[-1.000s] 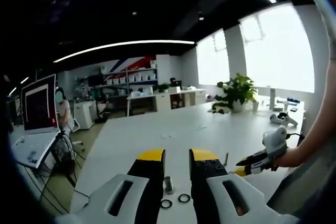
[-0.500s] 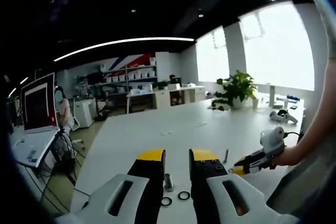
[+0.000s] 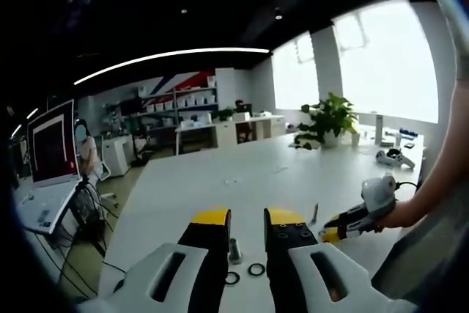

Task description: Place the washer onto the threaded stud by aligning its center hole with the stud, sliding it down to the base, and recovering from edge contact or off-axis alignment until the washer reaches the visible bottom stop.

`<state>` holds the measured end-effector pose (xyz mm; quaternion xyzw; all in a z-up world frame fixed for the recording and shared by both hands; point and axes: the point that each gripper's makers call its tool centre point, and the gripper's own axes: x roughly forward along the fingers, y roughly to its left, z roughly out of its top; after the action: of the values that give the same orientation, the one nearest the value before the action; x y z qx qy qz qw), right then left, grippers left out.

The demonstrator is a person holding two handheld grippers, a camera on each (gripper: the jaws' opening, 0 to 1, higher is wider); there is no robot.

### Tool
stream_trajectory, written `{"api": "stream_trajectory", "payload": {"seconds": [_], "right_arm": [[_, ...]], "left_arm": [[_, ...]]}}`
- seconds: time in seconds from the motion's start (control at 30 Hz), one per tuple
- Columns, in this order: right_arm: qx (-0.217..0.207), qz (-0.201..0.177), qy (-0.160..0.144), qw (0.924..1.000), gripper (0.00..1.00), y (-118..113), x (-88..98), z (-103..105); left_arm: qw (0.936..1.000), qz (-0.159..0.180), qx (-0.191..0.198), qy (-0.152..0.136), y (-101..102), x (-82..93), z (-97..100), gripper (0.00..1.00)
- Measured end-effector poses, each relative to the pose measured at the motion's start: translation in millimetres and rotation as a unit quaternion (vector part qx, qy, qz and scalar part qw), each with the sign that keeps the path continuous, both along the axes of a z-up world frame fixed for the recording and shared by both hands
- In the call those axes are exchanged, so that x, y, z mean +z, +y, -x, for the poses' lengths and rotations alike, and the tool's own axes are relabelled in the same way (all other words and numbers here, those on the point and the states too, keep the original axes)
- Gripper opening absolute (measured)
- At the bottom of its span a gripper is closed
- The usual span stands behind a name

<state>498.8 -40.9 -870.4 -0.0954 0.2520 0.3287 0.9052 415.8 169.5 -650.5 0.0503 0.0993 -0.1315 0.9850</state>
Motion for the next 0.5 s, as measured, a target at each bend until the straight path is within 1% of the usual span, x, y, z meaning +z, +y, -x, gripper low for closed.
{"api": "stream_trajectory", "payload": {"seconds": [0.2,0.33,0.5], "right_arm": [[-0.003,-0.006,-0.010,0.9999,0.23,1.5,0.1,-0.7],[-0.002,-0.008,-0.011,0.9999,0.19,5.1,0.9,-1.7],[-0.007,-0.013,-0.012,0.9998,0.18,4.4,1.3,0.4]], "left_arm": [[1.0000,-0.002,0.003,0.002,1.8,-1.4,-0.1,0.16],[1.0000,-0.003,0.003,0.002,1.7,-1.8,-0.2,0.16],[1.0000,-0.004,0.003,0.003,1.6,-2.1,-0.2,0.16]]}}
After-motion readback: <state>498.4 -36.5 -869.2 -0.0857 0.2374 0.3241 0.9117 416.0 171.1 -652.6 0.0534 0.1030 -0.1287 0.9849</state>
